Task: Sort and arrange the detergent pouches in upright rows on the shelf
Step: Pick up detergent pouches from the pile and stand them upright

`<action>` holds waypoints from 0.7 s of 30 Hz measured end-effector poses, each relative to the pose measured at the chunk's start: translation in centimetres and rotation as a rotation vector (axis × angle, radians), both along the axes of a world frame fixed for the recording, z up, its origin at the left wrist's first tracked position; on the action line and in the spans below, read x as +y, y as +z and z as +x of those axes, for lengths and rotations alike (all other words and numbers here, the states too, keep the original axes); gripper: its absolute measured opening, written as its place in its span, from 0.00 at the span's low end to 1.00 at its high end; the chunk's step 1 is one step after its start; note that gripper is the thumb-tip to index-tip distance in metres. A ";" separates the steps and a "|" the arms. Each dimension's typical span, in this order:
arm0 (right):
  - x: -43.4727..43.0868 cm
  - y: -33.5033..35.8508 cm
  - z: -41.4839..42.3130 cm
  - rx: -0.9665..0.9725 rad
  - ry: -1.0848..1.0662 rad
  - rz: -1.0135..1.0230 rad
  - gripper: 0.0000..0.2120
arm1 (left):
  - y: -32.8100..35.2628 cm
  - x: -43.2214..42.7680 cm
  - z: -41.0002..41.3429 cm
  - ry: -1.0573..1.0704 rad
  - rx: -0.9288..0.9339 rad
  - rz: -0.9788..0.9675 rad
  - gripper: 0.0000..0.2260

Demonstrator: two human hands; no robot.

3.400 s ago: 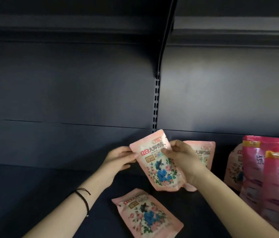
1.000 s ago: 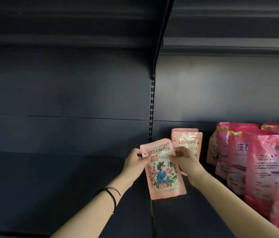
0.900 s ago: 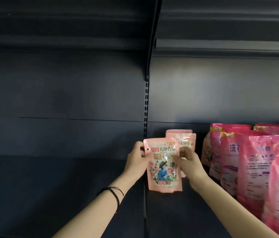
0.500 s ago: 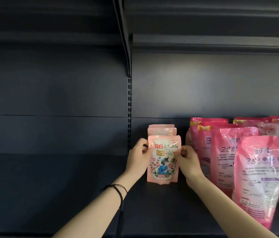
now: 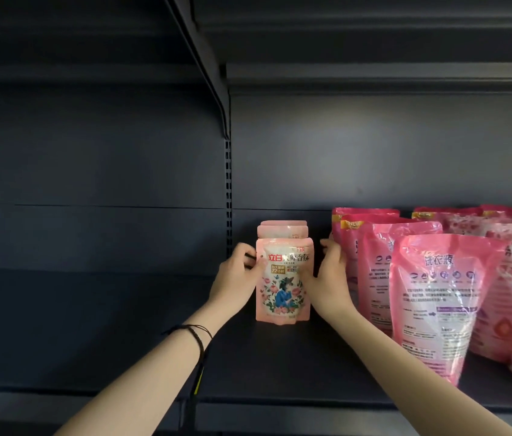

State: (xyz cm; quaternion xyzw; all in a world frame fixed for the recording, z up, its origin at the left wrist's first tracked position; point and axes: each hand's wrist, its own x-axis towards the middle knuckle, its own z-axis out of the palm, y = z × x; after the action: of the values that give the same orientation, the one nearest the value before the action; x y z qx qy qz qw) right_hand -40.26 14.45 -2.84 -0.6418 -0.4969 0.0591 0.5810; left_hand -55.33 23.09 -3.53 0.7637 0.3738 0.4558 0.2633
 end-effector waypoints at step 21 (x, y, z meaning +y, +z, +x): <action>-26.0 2.7 -0.9 -0.991 -0.391 -0.471 0.24 | 2.1 -21.5 -5.1 0.148 0.851 0.782 0.25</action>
State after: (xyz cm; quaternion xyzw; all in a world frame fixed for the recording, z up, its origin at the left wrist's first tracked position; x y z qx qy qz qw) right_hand -41.18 -11.53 -0.15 -0.7847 -0.5551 -0.2478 0.1211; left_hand -60.41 1.59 -1.46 0.8920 0.3028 0.2302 -0.2442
